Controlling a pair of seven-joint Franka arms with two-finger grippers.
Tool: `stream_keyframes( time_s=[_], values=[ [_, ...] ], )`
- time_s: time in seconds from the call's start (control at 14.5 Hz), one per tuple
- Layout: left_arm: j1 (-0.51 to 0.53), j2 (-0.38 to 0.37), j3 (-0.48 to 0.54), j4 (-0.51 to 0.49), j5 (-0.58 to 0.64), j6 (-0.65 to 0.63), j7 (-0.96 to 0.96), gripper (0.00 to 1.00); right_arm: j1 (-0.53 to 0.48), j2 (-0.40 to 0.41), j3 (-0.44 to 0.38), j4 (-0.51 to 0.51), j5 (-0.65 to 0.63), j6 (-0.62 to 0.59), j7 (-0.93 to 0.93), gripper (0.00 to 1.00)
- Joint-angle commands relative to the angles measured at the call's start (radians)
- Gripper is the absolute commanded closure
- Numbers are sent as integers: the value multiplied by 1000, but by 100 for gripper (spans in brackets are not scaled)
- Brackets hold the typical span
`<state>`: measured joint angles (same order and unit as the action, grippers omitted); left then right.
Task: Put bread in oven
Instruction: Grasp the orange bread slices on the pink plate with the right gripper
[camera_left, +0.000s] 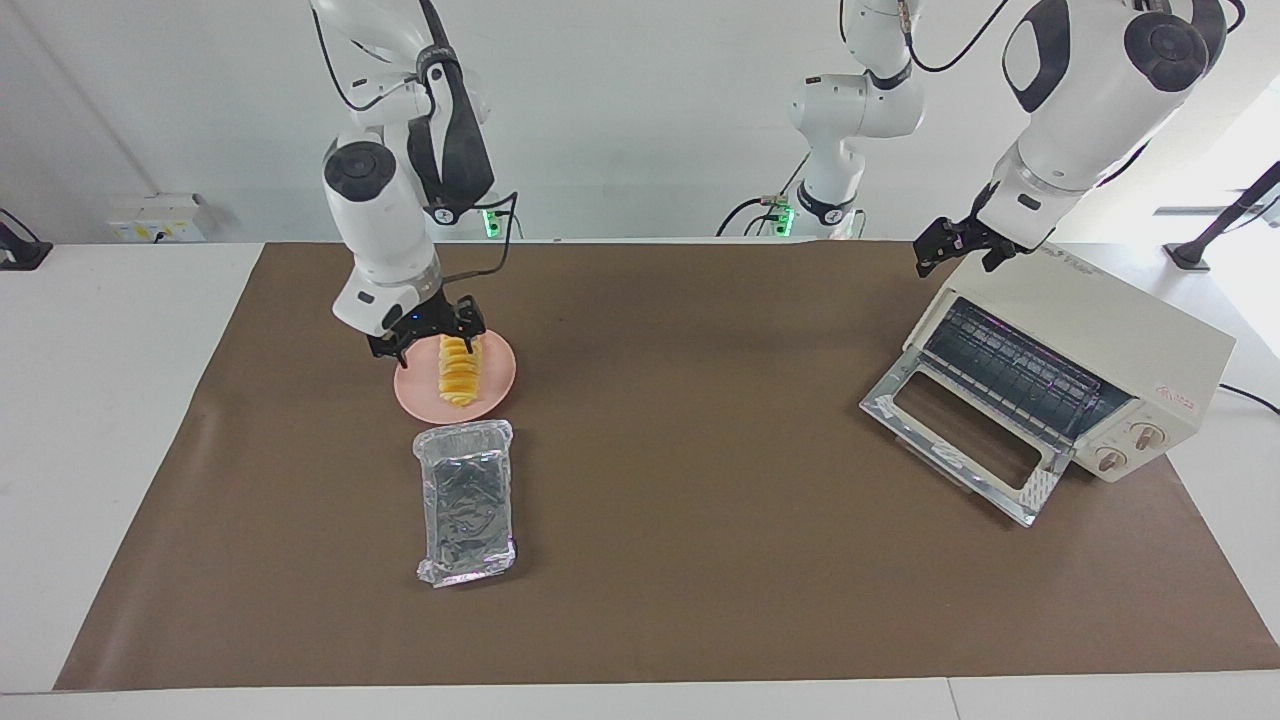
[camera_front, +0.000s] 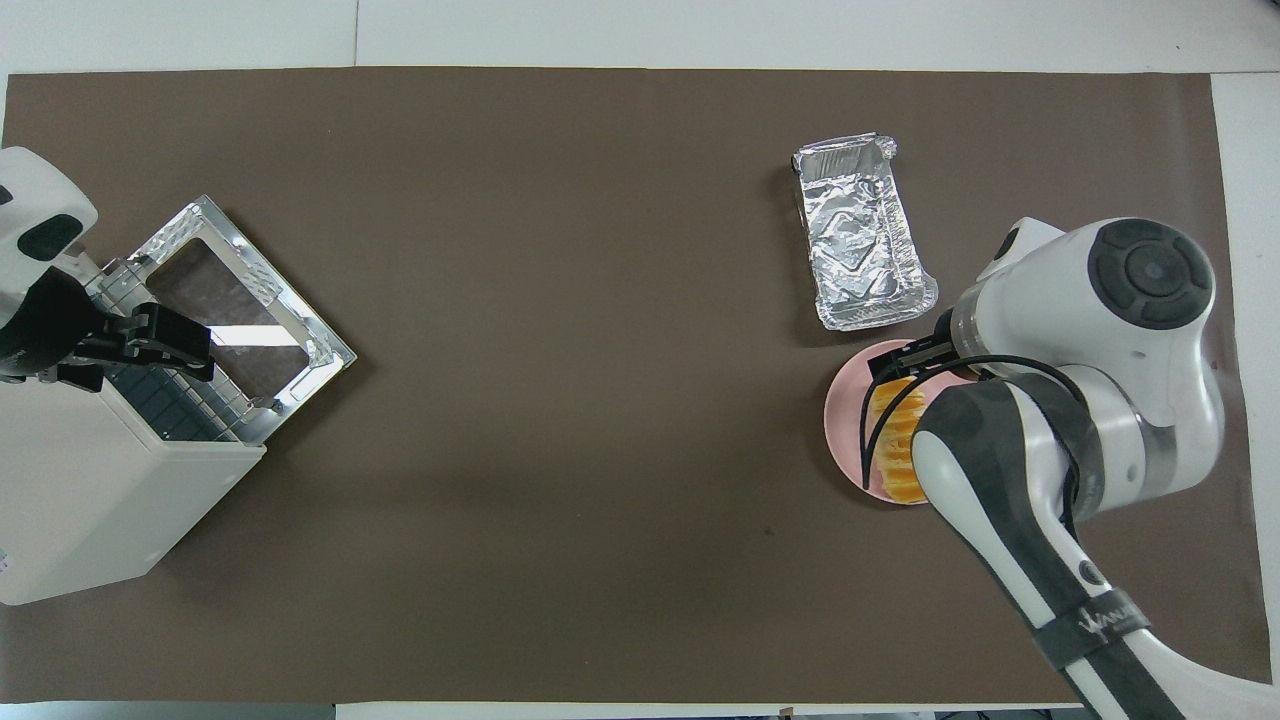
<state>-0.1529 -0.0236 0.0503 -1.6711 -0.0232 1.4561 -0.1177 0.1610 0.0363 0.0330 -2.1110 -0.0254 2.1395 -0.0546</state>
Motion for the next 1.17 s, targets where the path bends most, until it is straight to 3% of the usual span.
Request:
stream_keyframes(
  time_s=[0.0,0.83,0.9,1.03,1.1],
  values=[
    [4,-25,-4,-21,15,0,7,0,-3,-7,1,-131,10,178,12,0],
    [4,-25,-4,-21,15,0,7,0,-1,-6,2,-236,8,235,10,0],
    [4,-25,-4,-21,15,0,6,0,0,-9,2,-242,8,235,9,4],
    [4,-25,-4,-21,15,0,6,0,-1,-10,2,-250,8,243,7,23],
    [4,-25,-4,-21,15,0,6,0,-1,-10,2,-250,8,243,10,50]
  ],
)
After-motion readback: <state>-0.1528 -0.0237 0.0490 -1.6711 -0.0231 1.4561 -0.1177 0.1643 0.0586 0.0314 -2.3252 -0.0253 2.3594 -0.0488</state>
